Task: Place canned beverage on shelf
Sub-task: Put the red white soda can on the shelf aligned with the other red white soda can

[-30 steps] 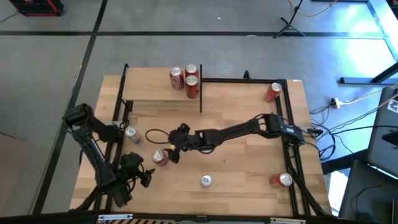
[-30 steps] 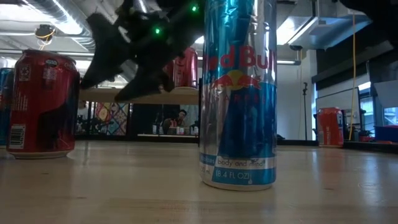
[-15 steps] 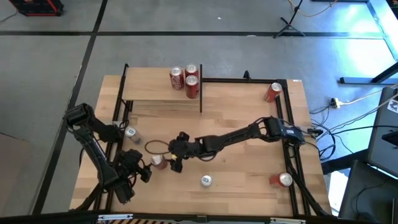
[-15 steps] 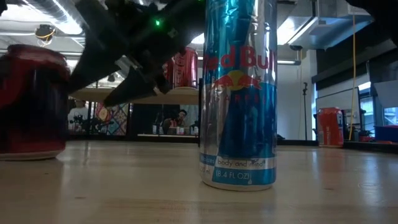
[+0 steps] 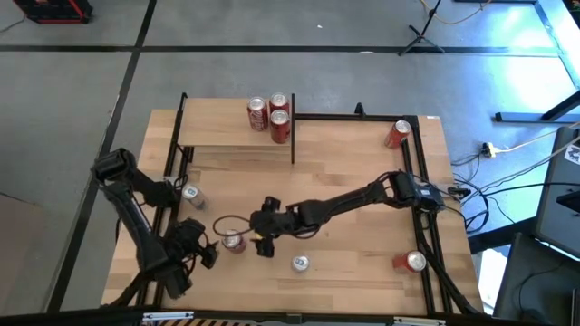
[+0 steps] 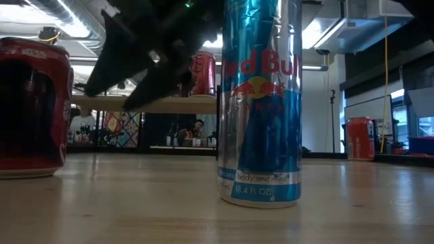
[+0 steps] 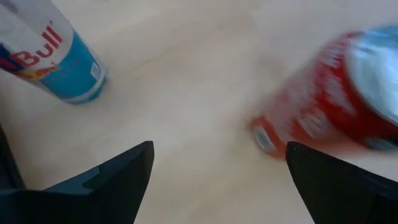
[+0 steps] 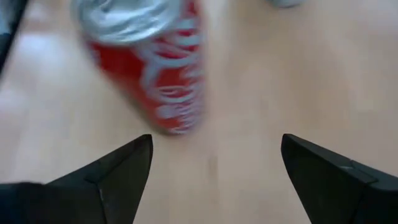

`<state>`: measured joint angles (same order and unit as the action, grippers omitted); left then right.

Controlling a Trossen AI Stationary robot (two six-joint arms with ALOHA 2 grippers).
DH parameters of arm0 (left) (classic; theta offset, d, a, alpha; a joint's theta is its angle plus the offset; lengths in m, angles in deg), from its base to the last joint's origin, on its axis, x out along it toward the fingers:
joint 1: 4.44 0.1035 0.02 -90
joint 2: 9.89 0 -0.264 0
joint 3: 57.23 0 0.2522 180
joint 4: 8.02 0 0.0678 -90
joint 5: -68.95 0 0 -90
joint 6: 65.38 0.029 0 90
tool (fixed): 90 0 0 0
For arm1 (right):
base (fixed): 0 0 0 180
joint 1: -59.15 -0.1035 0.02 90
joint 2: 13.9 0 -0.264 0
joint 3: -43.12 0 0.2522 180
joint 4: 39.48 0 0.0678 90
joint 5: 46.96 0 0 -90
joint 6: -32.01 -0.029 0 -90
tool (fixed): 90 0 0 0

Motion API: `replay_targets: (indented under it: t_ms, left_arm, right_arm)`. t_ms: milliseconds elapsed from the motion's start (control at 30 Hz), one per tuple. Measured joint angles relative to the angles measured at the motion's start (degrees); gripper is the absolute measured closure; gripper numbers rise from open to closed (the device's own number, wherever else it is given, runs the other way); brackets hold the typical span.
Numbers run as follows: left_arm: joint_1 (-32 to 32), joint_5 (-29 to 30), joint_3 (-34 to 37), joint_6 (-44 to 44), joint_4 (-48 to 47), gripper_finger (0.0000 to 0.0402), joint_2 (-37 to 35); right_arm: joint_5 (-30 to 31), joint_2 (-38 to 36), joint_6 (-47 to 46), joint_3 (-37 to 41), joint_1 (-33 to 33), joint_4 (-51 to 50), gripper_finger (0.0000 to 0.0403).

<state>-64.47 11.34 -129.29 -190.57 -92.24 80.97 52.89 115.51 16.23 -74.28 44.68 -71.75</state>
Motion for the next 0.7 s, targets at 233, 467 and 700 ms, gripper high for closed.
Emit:
replay_targets:
  t_ms: [233, 467, 700]
  left_arm:
    - [-3.5, 1.7, -3.1, 4.4, 11.0, 0.004, -0.5]
    - [0.8, 9.2, -2.4, 5.8, 14.4, 0.0041, 3.3]
    - [4.7, 4.1, -2.4, 8.6, 10.2, 0.0041, 4.3]
  right_arm:
    - [4.7, 0.2, -0.8, -1.6, 2.6, 2.7, 0.0056]
    - [4.5, 0.7, -0.6, -1.6, 2.8, 7.6, 0.0056]
    - [1.4, 0.7, -0.3, -1.6, 1.4, 5.6, 0.0056]
